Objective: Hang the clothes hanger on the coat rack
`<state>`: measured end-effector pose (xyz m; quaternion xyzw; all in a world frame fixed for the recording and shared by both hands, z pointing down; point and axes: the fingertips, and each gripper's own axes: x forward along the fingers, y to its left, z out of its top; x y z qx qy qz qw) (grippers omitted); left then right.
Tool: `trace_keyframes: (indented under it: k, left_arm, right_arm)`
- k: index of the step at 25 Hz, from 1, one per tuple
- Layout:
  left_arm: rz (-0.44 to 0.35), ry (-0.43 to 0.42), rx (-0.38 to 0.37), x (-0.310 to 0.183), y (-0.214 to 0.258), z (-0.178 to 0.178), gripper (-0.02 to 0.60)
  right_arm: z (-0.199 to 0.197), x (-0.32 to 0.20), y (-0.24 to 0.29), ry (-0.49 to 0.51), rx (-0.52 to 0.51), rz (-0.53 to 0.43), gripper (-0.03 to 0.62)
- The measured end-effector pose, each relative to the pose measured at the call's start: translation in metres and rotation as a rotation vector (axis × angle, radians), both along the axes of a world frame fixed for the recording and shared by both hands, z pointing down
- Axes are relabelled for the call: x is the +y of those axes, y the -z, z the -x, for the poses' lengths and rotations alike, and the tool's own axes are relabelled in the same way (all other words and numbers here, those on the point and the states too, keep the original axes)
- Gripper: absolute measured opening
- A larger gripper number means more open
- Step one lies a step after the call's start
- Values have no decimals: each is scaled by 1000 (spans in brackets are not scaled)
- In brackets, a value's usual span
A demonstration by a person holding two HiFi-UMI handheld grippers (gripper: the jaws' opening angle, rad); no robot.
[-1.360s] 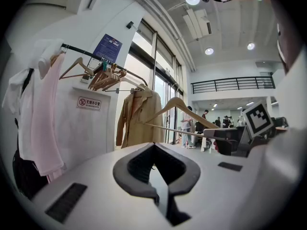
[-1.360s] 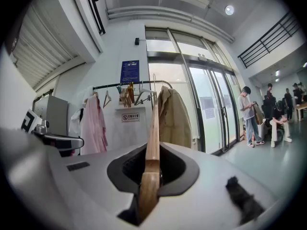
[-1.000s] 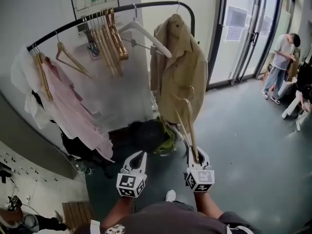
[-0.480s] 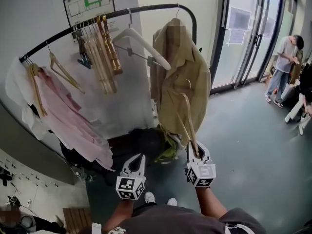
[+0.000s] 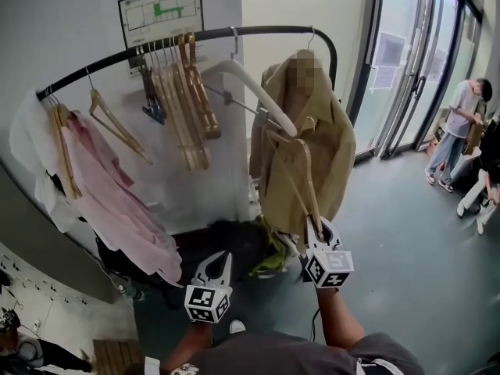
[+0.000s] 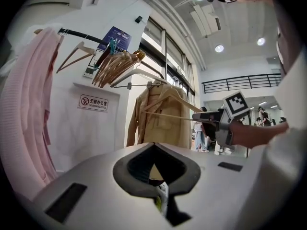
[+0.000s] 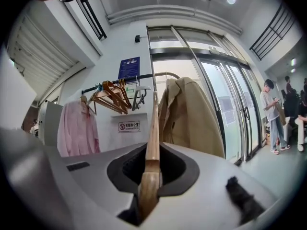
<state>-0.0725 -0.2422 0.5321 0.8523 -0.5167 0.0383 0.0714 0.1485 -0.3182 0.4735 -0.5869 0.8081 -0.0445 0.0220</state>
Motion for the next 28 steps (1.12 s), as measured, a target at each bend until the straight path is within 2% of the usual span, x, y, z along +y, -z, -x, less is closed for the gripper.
trace_keyframes:
  k: [10,15,24,28]
  left_arm:
    - [11,22,11,-10,-7,17,2]
    - [10,37,13,-13,-8,23,2]
    - [2,46,19,-12,-5,30,2]
    - [4,46,20,-10,-7,32,2]
  right_arm:
    - [10,-57,61,46,-15,-66,43]
    - [14,-78,103,62,-18,-132,43]
    - [7,-127,185,28,47,-206,43]
    - [16,-149,202,37,93,-193,43]
